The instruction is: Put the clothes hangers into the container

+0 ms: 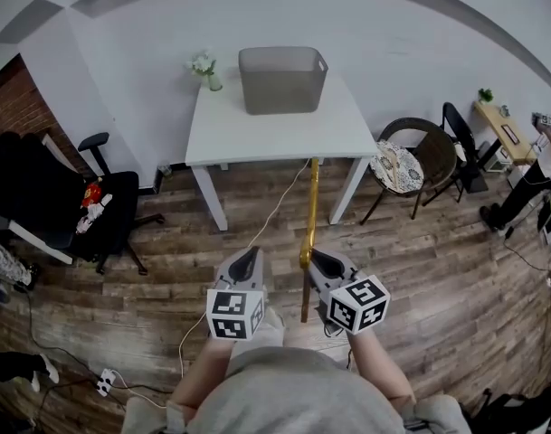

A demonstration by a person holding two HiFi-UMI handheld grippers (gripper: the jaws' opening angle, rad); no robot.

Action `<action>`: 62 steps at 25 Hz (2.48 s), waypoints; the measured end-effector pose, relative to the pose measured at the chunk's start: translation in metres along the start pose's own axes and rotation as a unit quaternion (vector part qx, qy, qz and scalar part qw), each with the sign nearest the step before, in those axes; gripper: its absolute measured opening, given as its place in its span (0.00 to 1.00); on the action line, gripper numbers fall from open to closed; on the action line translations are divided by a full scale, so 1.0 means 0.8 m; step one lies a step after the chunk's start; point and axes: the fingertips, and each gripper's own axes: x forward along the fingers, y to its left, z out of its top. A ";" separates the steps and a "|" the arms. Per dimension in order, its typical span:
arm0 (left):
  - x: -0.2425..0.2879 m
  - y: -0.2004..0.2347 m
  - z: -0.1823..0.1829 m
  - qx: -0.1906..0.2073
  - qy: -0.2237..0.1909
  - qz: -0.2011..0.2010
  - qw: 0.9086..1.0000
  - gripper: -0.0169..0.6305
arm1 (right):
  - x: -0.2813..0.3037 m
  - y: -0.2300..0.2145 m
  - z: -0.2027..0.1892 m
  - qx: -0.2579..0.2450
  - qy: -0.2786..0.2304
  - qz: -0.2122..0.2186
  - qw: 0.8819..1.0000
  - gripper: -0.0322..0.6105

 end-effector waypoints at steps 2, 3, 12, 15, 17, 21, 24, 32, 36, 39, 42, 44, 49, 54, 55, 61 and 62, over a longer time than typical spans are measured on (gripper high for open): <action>0.016 0.012 0.006 -0.003 -0.001 0.000 1.000 0.05 | 0.017 -0.010 0.008 -0.002 0.001 0.000 1.000 0.12; 0.024 0.019 0.011 -0.003 -0.002 0.000 1.000 0.05 | 0.027 -0.014 0.013 -0.003 0.001 0.000 1.000 0.12; 0.102 0.091 0.054 -0.006 -0.011 0.005 1.000 0.05 | 0.124 -0.054 0.064 -0.009 -0.006 0.005 1.000 0.12; 0.126 0.117 0.070 -0.007 -0.012 0.005 1.000 0.05 | 0.157 -0.065 0.082 -0.004 -0.010 0.006 1.000 0.12; 0.142 0.135 0.079 -0.007 -0.013 0.004 1.000 0.05 | 0.181 -0.072 0.092 0.000 -0.013 0.005 1.000 0.12; 0.172 0.170 0.097 -0.007 -0.015 0.002 1.000 0.05 | 0.224 -0.086 0.113 0.000 -0.016 0.002 1.000 0.12; 0.197 0.189 0.107 -0.008 -0.012 -0.002 1.000 0.05 | 0.252 -0.100 0.127 0.002 -0.016 -0.001 1.000 0.12; 0.254 0.235 0.123 -0.007 -0.006 -0.013 1.000 0.05 | 0.319 -0.133 0.148 0.012 -0.014 -0.011 1.000 0.12; 0.281 0.254 0.128 -0.008 -0.003 -0.016 1.000 0.05 | 0.350 -0.152 0.160 0.013 -0.013 -0.016 1.000 0.12; 0.296 0.268 0.130 -0.009 0.000 -0.017 1.000 0.05 | 0.371 -0.165 0.171 0.014 -0.014 -0.019 1.000 0.12; 0.310 0.279 0.131 -0.010 0.003 -0.016 1.000 0.05 | 0.390 -0.180 0.186 0.014 -0.017 -0.020 1.000 0.12; 0.318 0.285 0.133 -0.011 0.004 -0.014 1.000 0.05 | 0.404 -0.193 0.198 0.016 -0.018 -0.020 1.000 0.12; 0.331 0.292 0.136 -0.011 0.006 -0.009 1.000 0.05 | 0.431 -0.223 0.227 0.030 -0.021 -0.019 0.999 0.12; 0.349 0.292 0.133 -0.008 0.012 -0.012 1.000 0.05 | 0.462 -0.250 0.262 0.028 -0.025 -0.012 0.999 0.12; 0.355 0.291 0.133 -0.008 0.014 -0.011 1.000 0.05 | 0.468 -0.256 0.270 0.029 -0.026 -0.010 0.999 0.12; 0.402 0.292 0.144 -0.007 0.015 -0.007 1.000 0.05 | 0.512 -0.302 0.321 0.038 -0.021 0.006 0.999 0.13; 0.411 0.293 0.148 -0.008 0.013 -0.006 1.000 0.05 | 0.521 -0.311 0.327 0.038 -0.018 0.008 0.999 0.12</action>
